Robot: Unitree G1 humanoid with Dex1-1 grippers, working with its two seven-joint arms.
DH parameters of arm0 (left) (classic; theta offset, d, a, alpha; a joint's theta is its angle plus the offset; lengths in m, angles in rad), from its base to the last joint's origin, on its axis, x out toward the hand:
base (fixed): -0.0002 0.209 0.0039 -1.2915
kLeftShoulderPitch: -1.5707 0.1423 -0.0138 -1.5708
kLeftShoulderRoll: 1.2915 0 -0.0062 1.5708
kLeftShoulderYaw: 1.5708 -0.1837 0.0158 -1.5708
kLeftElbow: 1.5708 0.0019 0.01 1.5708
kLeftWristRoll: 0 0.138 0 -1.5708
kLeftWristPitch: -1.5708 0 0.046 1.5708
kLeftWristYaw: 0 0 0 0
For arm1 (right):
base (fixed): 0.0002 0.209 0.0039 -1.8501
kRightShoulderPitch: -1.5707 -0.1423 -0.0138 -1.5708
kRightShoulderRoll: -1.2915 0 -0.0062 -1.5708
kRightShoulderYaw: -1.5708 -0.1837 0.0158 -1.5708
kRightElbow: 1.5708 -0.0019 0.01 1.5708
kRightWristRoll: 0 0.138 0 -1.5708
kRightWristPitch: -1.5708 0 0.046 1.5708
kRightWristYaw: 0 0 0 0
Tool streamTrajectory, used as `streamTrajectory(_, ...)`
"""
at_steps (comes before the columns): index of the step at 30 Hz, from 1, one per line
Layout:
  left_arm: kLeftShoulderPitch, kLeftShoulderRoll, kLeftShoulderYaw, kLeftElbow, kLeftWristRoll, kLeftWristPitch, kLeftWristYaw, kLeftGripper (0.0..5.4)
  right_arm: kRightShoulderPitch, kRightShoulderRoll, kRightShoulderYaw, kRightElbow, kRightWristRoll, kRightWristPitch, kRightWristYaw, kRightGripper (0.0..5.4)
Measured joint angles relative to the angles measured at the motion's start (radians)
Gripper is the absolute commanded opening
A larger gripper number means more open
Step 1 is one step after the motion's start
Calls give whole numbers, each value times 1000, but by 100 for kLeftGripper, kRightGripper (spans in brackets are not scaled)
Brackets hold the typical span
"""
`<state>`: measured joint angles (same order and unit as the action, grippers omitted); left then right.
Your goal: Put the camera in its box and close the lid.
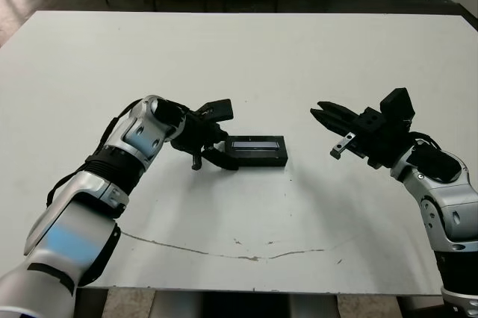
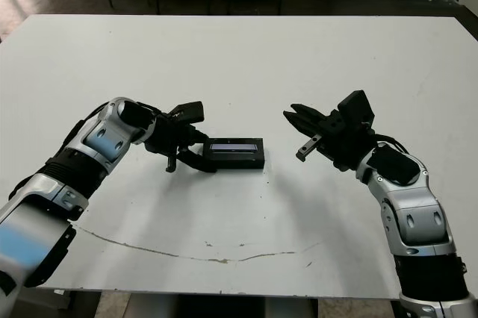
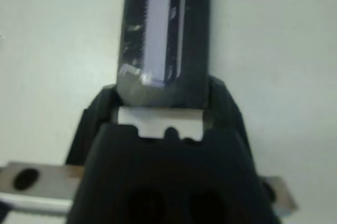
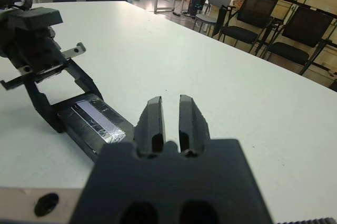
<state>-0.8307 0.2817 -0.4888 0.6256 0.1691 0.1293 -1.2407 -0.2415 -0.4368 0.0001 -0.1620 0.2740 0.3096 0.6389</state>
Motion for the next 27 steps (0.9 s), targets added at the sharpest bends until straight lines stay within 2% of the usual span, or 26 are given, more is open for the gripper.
streamTrajectory(5,6,20,-18,1,-2,-124,-19,366,0,0,1,1,0,0,0,0)
streamTrajectory(11,50,94,-1,-36,-29,-177,-46,507,0,0,2,0,0,0,0,0)
streamTrajectory(13,80,136,20,-55,-49,-188,-46,538,-1,0,1,1,0,0,0,0)
streamTrajectory(20,172,295,109,-91,-87,-220,-22,538,-9,-1,3,11,-2,0,4,0)
streamTrajectory(24,235,366,187,-157,-100,-148,38,538,-23,0,5,16,-2,0,6,0)
streamTrajectory(27,315,361,305,-294,-136,5,198,529,-29,0,8,20,-3,0,6,0)
